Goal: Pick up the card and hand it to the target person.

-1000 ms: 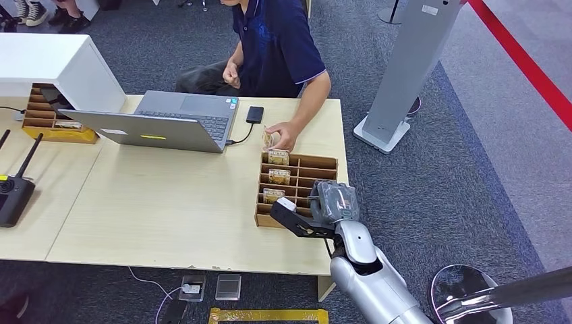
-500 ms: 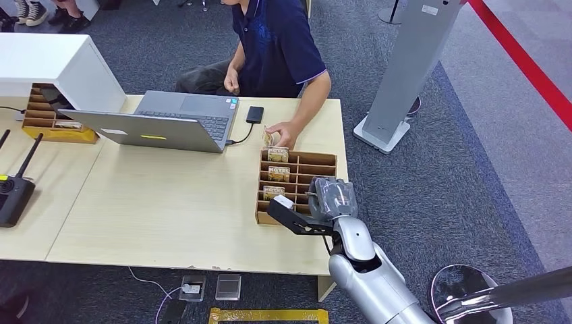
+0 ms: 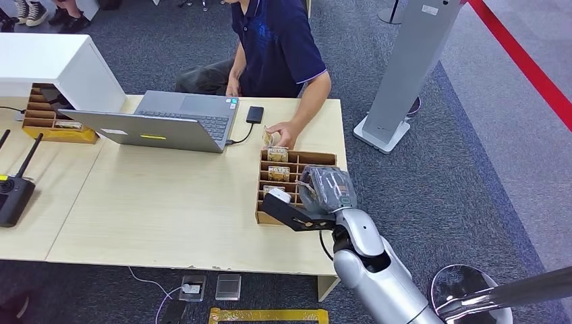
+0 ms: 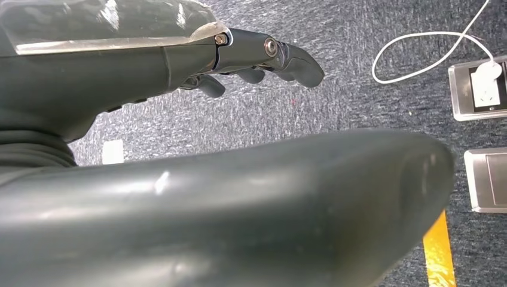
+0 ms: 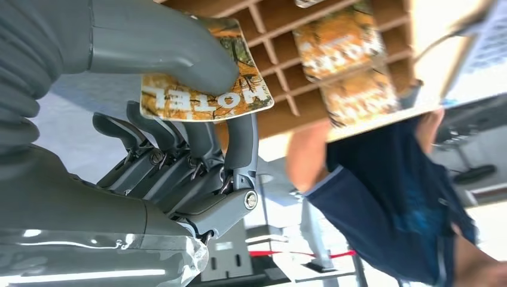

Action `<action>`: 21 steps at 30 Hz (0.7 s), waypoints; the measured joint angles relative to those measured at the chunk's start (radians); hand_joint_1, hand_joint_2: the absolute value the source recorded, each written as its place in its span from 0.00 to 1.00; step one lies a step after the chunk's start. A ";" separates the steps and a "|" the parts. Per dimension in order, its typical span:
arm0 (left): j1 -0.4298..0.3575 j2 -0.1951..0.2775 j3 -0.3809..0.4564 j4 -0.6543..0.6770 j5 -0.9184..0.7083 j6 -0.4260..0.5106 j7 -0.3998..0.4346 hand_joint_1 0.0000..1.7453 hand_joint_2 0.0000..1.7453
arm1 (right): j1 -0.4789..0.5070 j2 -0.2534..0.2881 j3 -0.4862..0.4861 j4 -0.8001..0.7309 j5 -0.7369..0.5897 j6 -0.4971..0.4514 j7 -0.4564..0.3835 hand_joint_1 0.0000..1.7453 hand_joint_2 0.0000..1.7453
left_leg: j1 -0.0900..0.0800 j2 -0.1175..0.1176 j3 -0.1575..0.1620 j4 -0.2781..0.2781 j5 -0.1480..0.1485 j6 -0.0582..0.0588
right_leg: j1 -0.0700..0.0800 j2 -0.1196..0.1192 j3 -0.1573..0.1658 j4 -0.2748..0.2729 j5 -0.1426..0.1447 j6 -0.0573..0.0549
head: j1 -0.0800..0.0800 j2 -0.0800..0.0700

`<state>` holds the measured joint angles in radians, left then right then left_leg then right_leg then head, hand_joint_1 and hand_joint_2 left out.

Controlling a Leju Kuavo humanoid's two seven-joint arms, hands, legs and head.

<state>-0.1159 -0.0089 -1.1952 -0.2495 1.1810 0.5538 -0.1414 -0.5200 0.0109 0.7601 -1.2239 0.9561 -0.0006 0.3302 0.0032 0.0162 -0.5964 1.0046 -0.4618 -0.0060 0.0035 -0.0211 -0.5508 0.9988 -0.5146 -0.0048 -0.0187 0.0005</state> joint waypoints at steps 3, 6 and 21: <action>0.000 0.001 0.000 0.000 0.000 0.000 -0.002 0.00 0.00 | 0.001 -0.017 -0.004 -0.069 -0.035 -0.002 -0.029 0.97 1.00 | 0.000 0.000 0.000 0.000 0.000 0.000 | 0.000 0.000 0.000 0.000 0.000 0.000 | 0.000 0.000; 0.000 0.002 0.000 0.000 0.000 -0.001 -0.003 0.00 0.00 | 0.001 -0.031 -0.013 -0.129 -0.062 -0.025 -0.057 0.92 1.00 | 0.000 0.000 0.000 0.000 0.000 0.000 | 0.000 0.000 0.000 0.000 0.000 0.000 | 0.000 0.000; -0.001 0.002 0.000 0.000 -0.014 -0.006 -0.010 0.00 0.00 | -0.186 -0.021 -0.080 -0.059 -0.086 -0.240 -0.183 0.90 1.00 | 0.000 0.000 0.000 0.000 0.000 0.000 | 0.000 0.000 0.000 0.000 0.000 0.000 | 0.000 0.000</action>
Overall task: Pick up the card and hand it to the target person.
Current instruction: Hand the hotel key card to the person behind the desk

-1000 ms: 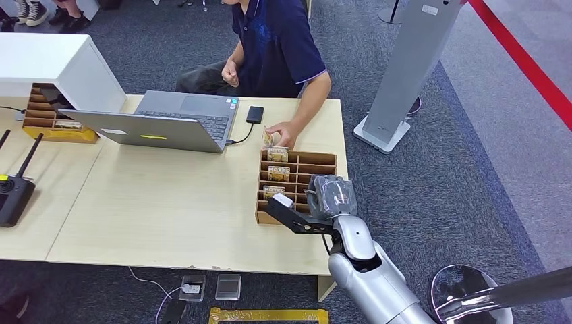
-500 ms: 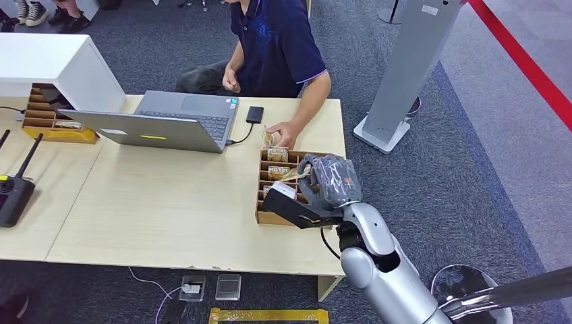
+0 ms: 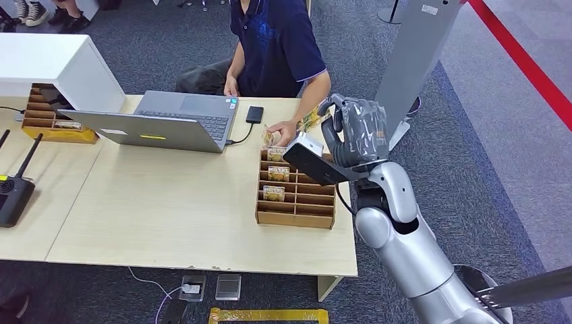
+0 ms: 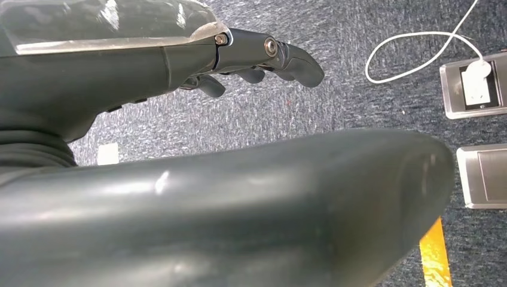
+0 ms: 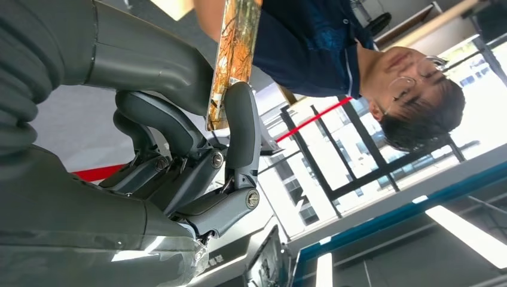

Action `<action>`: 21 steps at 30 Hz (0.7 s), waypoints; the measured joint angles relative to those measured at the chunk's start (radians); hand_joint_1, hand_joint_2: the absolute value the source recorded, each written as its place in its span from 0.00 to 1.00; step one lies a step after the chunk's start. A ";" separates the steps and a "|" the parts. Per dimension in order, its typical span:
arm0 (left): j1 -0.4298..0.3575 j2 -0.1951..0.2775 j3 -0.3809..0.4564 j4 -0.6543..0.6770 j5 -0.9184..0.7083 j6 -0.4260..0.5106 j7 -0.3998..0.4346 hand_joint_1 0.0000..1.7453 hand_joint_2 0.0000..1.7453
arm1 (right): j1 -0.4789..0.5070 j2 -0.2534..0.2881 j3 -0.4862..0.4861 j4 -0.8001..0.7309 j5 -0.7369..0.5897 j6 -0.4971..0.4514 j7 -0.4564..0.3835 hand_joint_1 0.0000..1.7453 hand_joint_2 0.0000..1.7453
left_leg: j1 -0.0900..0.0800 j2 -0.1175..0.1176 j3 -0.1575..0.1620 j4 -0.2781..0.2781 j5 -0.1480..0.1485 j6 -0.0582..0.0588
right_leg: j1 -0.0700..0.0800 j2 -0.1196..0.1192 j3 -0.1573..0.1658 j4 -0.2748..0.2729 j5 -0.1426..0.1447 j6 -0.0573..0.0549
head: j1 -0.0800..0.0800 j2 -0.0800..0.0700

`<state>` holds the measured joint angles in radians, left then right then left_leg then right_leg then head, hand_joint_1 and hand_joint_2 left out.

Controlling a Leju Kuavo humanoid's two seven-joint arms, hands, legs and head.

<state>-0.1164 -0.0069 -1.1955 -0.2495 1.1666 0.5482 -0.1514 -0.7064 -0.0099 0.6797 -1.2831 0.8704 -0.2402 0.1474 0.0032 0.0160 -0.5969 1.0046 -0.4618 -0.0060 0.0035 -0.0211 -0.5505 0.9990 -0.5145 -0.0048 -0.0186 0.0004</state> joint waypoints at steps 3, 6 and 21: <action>0.000 0.000 0.000 0.000 0.000 0.003 0.002 0.00 0.00 | -0.055 0.025 -0.007 0.089 -0.025 -0.020 -0.027 0.91 1.00 | 0.000 0.000 0.000 0.000 0.000 0.000 | 0.000 0.000 0.000 0.000 0.000 0.000 | -0.001 0.000; 0.000 0.000 0.000 0.000 0.000 0.009 0.005 0.00 0.00 | -0.097 0.051 -0.010 0.168 -0.057 -0.051 -0.043 0.91 1.00 | 0.000 0.000 0.000 0.000 0.000 0.000 | 0.000 0.000 0.000 0.000 0.000 0.000 | -0.001 0.000; -0.001 0.005 0.000 0.000 -0.004 0.042 0.007 0.00 0.00 | -0.264 0.165 -0.012 0.586 -0.054 -0.234 0.080 0.93 1.00 | 0.000 0.000 0.000 0.000 0.000 0.000 | 0.000 0.000 0.000 0.000 0.000 0.000 | 0.000 0.000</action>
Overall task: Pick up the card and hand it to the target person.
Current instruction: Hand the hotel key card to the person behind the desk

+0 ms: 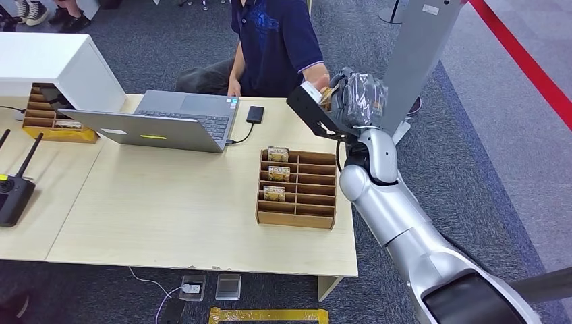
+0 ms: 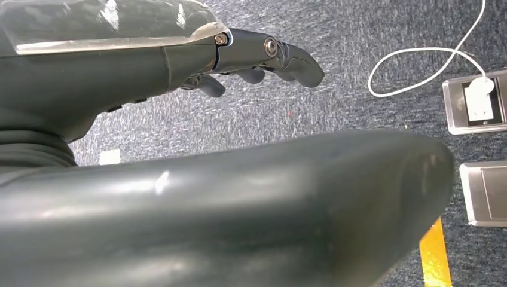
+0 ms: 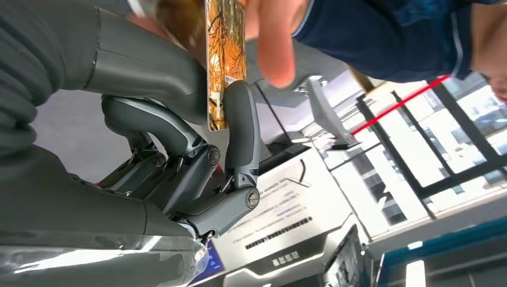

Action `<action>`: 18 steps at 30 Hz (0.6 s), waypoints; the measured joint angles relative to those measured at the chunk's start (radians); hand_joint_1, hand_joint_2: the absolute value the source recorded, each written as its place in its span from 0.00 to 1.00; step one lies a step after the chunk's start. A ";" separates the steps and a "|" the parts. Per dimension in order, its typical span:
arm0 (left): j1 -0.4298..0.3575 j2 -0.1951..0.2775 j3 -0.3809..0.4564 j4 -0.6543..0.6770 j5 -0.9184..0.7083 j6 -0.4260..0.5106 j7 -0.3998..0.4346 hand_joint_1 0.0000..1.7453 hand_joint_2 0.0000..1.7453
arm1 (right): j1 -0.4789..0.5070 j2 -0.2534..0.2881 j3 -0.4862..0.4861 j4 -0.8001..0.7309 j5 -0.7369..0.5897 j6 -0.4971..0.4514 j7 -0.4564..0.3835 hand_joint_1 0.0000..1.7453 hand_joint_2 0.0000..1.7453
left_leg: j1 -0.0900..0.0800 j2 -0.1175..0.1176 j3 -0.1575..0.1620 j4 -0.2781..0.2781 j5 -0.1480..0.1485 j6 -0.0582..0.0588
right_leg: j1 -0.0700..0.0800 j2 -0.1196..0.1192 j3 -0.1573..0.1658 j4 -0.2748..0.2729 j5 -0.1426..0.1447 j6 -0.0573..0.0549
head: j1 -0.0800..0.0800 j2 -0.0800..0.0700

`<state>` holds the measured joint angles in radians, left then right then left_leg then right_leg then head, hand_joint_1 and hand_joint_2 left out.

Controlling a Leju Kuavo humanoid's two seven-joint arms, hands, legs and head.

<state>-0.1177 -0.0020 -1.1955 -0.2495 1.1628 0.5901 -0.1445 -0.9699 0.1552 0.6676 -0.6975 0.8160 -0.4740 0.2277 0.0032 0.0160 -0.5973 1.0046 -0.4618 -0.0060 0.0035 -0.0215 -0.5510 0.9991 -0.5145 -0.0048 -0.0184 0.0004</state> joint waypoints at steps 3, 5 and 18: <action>0.000 0.004 0.000 0.000 -0.004 0.002 0.000 0.00 0.00 | -0.016 0.013 0.000 0.054 0.013 -0.010 0.020 0.91 1.00 | 0.000 0.000 0.000 0.000 0.000 0.000 | 0.000 0.000 0.000 0.000 0.000 0.000 | 0.000 0.000; 0.000 0.007 0.000 0.000 -0.006 0.003 0.000 0.00 0.00 | -0.024 0.020 0.000 0.086 0.020 -0.015 0.030 0.90 1.00 | 0.000 0.000 0.000 0.000 0.000 0.000 | 0.000 0.000 0.000 0.000 0.000 0.000 | 0.000 0.000; 0.000 0.019 0.000 0.000 -0.013 0.009 0.014 0.00 0.00 | -0.028 0.051 0.002 0.207 0.061 -0.024 0.062 0.00 1.00 | 0.000 0.000 0.000 0.000 0.000 0.000 | 0.000 0.000 0.000 0.000 0.000 0.000 | 0.000 0.000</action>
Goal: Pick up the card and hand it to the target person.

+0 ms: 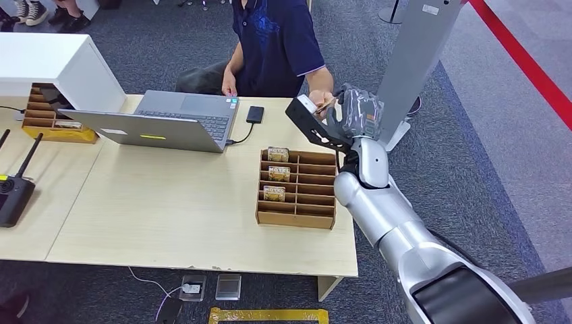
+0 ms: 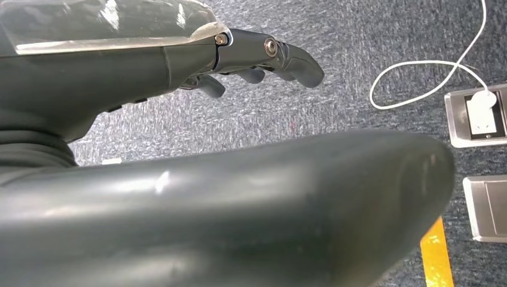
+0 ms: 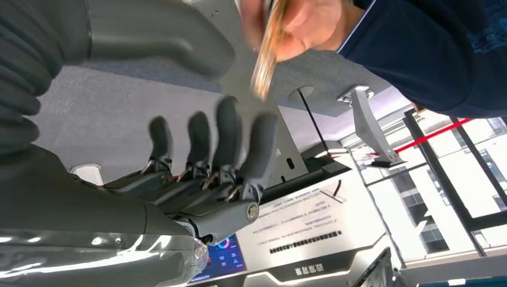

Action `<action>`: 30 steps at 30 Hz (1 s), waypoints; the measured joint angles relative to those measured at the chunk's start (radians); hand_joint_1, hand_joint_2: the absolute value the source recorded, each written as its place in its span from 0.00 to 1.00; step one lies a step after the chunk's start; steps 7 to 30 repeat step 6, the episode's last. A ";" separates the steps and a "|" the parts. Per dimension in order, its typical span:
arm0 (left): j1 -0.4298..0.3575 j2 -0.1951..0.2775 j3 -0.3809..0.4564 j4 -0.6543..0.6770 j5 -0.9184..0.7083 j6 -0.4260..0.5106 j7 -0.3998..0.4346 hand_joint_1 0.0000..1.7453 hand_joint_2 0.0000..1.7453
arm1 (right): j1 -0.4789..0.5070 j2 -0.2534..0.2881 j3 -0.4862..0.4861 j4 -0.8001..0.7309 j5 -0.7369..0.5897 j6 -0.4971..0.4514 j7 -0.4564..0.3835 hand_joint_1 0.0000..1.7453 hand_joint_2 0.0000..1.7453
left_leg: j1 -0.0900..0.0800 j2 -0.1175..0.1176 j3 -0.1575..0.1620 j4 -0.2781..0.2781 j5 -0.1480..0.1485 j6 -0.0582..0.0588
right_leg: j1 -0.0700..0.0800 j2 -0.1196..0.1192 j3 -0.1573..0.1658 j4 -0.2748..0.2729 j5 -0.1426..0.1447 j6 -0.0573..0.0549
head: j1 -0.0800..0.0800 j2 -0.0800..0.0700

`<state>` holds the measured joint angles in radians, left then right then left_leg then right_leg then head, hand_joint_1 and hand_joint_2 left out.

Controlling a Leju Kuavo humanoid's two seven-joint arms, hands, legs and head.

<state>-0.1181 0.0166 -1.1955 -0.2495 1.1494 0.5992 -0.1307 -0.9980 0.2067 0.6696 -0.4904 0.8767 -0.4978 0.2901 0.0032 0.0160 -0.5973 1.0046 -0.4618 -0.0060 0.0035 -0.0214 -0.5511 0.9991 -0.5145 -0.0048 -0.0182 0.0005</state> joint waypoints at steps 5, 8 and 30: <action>0.000 0.000 0.000 0.000 0.000 0.005 0.005 0.00 0.00 | 0.001 0.013 0.000 0.018 -0.001 0.005 -0.024 0.00 1.00 | 0.000 0.000 0.000 0.000 0.000 0.000 | 0.000 0.000 0.000 0.000 0.000 0.000 | 0.000 0.000; 0.000 0.000 0.000 0.000 0.000 0.006 0.005 0.00 0.00 | 0.001 0.014 0.000 0.020 -0.001 0.004 -0.026 0.00 1.00 | 0.000 0.000 0.000 0.000 0.000 0.000 | 0.000 0.000 0.000 0.000 0.000 0.000 | 0.000 0.000; 0.000 0.000 0.000 0.000 0.000 0.006 0.005 0.00 0.00 | 0.001 0.014 0.000 0.020 -0.001 0.004 -0.026 0.00 1.00 | 0.000 0.000 0.000 0.000 0.000 0.000 | 0.000 0.000 0.000 0.000 0.000 0.000 | 0.000 0.000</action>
